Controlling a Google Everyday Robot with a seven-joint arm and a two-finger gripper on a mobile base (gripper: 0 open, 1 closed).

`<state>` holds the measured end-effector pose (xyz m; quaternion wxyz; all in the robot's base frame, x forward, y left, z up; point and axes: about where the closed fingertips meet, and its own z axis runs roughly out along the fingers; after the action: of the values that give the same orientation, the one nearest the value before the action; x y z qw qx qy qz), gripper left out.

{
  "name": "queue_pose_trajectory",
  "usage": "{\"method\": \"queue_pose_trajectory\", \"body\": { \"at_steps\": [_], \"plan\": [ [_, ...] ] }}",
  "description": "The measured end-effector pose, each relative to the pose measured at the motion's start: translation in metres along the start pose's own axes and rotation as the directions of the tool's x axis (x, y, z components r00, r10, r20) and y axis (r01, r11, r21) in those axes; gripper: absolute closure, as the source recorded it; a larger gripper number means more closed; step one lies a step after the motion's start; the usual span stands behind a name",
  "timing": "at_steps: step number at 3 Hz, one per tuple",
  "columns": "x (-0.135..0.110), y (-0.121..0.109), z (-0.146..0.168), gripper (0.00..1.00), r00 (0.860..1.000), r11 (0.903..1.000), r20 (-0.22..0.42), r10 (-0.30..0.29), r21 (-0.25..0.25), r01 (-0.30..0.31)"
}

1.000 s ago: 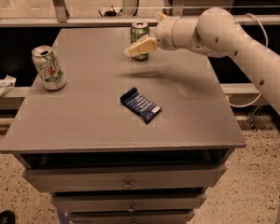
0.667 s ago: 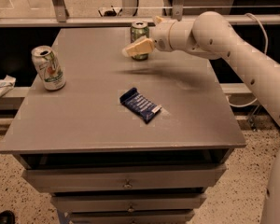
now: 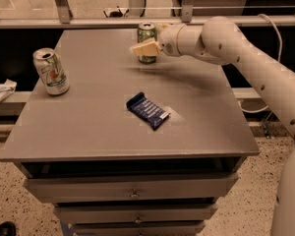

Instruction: Pick green can

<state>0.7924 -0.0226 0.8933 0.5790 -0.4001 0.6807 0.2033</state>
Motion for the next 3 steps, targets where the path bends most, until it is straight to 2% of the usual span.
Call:
{"method": "queue_pose_trajectory", "body": {
  "at_steps": [1, 2, 3],
  "plan": [
    [-0.009, 0.007, -0.008, 0.55, 0.998, 0.999, 0.044, 0.038, -0.024, -0.036],
    [-0.023, 0.013, -0.012, 0.78, 0.992, 0.9957, 0.099, 0.077, -0.059, -0.071],
    [-0.063, 0.023, -0.017, 1.0, 0.974, 0.9871, 0.197, 0.111, -0.136, -0.085]
  ]
}}
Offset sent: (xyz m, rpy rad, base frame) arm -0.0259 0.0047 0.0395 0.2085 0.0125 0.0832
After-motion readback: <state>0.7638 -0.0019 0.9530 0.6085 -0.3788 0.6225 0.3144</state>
